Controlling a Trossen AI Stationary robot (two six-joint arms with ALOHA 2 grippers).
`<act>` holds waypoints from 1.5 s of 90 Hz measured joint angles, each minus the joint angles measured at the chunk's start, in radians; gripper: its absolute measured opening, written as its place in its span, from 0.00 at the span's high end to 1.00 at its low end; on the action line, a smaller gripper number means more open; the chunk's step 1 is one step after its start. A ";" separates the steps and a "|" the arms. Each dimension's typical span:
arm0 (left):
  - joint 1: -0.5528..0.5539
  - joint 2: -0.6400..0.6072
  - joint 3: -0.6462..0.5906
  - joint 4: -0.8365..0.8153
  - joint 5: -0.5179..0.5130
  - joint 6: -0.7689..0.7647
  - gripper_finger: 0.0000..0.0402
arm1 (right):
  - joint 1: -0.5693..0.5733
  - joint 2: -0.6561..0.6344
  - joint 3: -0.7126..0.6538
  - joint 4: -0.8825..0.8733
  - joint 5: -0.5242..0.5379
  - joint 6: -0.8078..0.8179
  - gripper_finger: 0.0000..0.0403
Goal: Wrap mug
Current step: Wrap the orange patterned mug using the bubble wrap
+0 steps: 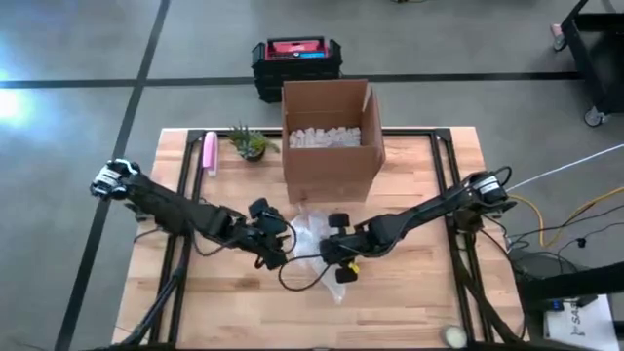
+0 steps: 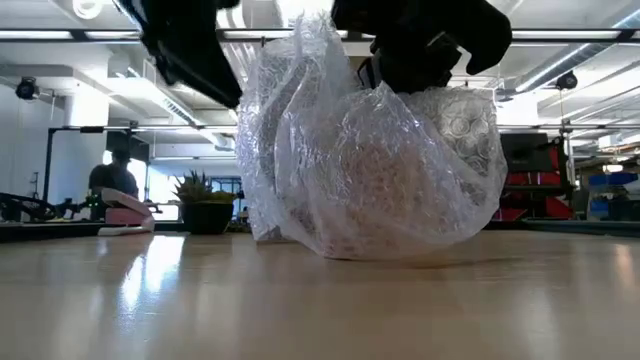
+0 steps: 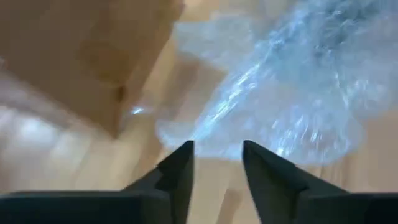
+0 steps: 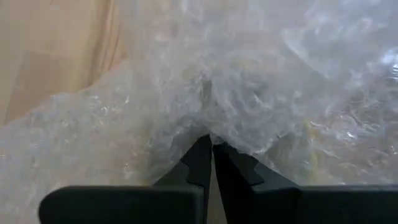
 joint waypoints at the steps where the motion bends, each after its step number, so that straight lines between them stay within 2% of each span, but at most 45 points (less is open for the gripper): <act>1: 0.001 0.006 -0.007 0.029 0.002 0.009 0.82 | 0.000 0.000 0.000 0.000 0.000 0.000 0.98; 13: 0.030 0.078 -0.048 0.335 0.110 0.116 0.97 | 0.000 0.000 0.000 0.002 0.000 -0.004 0.98; 24: 0.060 0.153 -0.028 0.463 0.155 0.132 0.97 | 0.000 0.000 0.000 0.002 0.000 -0.010 0.98; 49: 0.080 0.301 0.083 0.410 0.217 0.168 1.00 | 0.003 -0.019 0.020 -0.064 -0.008 -0.005 0.98; 58: 0.086 0.320 0.121 0.351 0.220 0.166 0.99 | 0.005 -0.035 0.068 -0.166 -0.008 -0.002 0.98; 77: 0.086 0.329 0.129 0.343 0.224 0.165 1.00 | 0.009 -0.087 0.149 -0.312 0.001 0.004 0.98; 93: 0.086 0.324 0.125 0.341 0.224 0.164 0.99 | 0.011 -0.106 0.160 -0.219 0.000 -0.007 0.98; 111: 0.086 0.322 0.124 0.339 0.227 0.164 0.99 | 0.007 0.016 0.134 -0.171 -0.065 -0.027 0.98; 135: 0.085 0.302 0.113 0.336 0.238 0.177 0.98 | 0.000 0.114 0.121 -0.148 -0.080 -0.047 0.98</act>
